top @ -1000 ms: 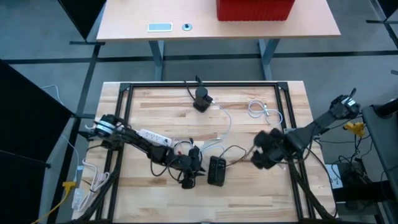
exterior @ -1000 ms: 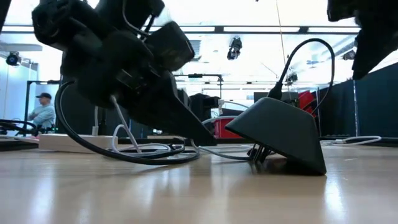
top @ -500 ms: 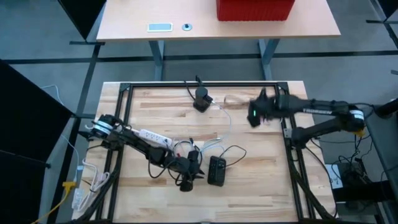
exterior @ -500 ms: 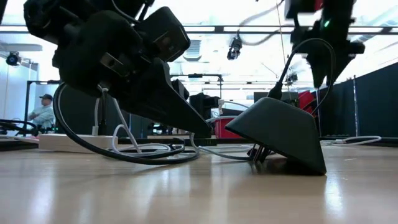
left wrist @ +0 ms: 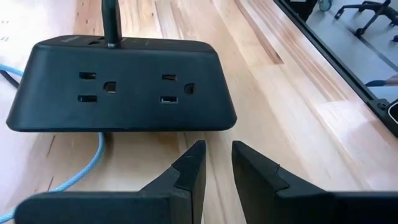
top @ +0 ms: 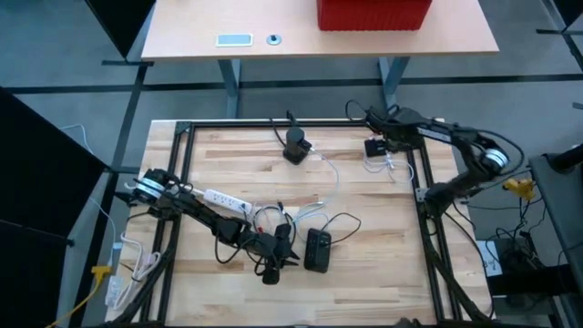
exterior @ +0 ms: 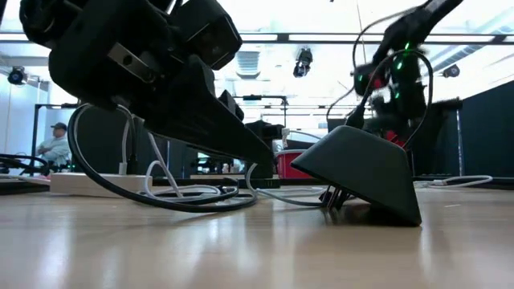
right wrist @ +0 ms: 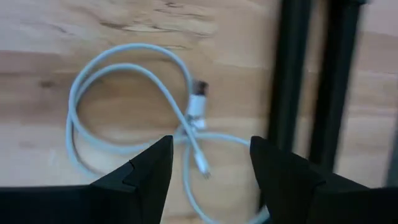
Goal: Insert USB
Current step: Insert the white charger cable into the black outlet extension
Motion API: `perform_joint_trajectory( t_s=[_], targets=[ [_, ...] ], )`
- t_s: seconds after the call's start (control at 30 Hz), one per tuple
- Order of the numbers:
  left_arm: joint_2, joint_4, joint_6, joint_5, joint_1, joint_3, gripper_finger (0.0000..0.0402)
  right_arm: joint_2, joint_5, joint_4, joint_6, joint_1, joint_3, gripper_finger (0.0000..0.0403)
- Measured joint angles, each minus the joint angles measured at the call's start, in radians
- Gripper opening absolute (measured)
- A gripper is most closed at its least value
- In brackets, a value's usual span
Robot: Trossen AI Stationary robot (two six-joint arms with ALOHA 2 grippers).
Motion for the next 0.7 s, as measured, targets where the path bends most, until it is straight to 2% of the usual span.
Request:
perform_joint_trajectory(
  t_s=[0.13,0.3,0.7],
  targets=[
    [0.000,-0.001,0.000,0.000,-0.004,0.000,0.0066,0.124,-0.019,0.086,-0.020,-0.041,-0.009,0.0193],
    [0.000,-0.005,0.000,0.000,-0.014,0.000,0.0066,0.219,-0.016,0.109,-0.011,-0.065,-0.010,0.0175],
    [0.001,-0.006,0.003,-0.001,-0.015,0.000,0.0066,0.169,-0.017,0.127,-0.020,-0.097,-0.023,0.0119]
  ],
)
